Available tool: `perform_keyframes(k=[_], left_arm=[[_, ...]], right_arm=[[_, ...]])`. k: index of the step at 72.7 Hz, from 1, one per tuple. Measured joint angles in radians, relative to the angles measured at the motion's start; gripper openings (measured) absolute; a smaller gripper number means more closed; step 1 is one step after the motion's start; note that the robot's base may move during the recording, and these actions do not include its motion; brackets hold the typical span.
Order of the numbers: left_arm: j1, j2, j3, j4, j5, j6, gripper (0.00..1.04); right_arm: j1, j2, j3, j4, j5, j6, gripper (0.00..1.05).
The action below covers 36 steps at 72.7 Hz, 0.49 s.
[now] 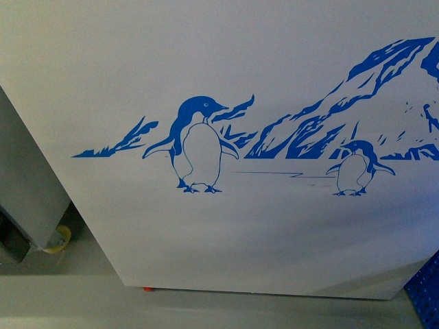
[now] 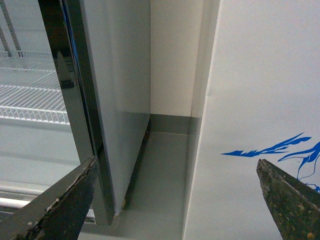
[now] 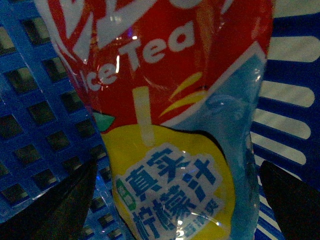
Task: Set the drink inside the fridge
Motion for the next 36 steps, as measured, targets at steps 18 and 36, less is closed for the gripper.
perform_keyframes(k=[18,36], left_arm=[[0.0,0.0,0.0,0.0,0.0,0.0,0.97],[0.0,0.0,0.0,0.0,0.0,0.0,0.97]], right_arm=[[0.0,0.016,0.009,0.016,0.008,-0.012,0.71],[-0.002,0.003,-0.008,0.021,-0.012,-0.019,0.46]])
